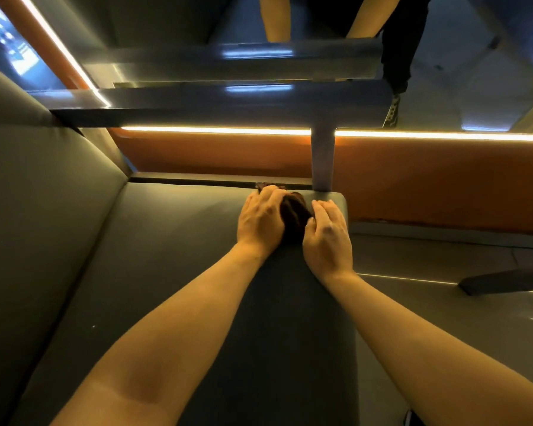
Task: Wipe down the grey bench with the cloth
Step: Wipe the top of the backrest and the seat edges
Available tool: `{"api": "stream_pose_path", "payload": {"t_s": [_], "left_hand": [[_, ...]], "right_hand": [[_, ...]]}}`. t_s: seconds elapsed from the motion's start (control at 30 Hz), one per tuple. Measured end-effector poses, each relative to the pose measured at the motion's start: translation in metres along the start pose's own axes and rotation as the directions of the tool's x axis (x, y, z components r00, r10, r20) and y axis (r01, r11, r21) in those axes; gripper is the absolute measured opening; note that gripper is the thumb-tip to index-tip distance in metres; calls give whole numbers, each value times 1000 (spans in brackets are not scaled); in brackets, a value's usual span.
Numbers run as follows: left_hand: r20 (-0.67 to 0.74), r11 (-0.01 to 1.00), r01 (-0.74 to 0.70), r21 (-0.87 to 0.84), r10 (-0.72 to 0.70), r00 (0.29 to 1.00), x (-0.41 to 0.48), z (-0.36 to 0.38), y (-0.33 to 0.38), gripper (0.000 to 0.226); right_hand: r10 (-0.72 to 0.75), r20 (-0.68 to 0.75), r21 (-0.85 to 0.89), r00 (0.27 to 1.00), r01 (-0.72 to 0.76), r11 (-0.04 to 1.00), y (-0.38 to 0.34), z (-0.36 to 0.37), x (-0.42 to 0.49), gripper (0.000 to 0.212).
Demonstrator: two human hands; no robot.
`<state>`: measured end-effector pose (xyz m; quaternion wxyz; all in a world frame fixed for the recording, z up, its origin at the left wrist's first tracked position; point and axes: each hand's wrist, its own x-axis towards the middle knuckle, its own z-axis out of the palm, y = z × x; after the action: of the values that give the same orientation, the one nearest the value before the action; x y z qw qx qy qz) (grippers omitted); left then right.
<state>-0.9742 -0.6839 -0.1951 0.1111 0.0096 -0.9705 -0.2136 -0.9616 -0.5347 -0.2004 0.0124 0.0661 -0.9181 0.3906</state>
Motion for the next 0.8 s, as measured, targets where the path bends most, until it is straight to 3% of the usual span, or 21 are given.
{"api": "stream_pose_path", "payload": {"t_s": [0.13, 0.3, 0.4, 0.47, 0.5, 0.6, 0.67, 0.8], "left_hand": [[-63, 994, 93, 55, -90, 994, -11, -28, -39, 33], [-48, 953, 293, 75, -290, 956, -13, -38, -33, 48], [96, 912, 353, -209, -340, 936, -11, -36, -20, 66], [152, 840, 246, -483, -196, 969, -12, -32, -10, 58], [167, 841, 170, -514, -96, 981, -12, -28, -2, 49], [228, 956, 70, -286, -3, 974, -1, -12, 14, 50], [223, 986, 83, -147, -48, 974, 7, -7, 16, 51], [194, 983, 161, -90, -141, 971, 9, -6, -1, 39]], "right_hand": [[-59, 91, -116, 994, 70, 991, -15, 8, 3, 45], [-129, 129, -162, 983, 149, 975, -33, 29, -4, 46], [-88, 37, -10, 995, 88, 996, -28, 30, -3, 43], [-49, -33, 86, 998, 51, 995, -26, 29, -4, 42], [-62, -59, 84, 996, 67, 994, -24, 31, -5, 42], [-165, -40, -118, 986, 159, 980, -22, 36, -5, 48], [-149, -35, -104, 988, 144, 984, -21, 37, -5, 49], [-135, -19, -89, 991, 133, 987, -19, 37, -9, 47]]}}
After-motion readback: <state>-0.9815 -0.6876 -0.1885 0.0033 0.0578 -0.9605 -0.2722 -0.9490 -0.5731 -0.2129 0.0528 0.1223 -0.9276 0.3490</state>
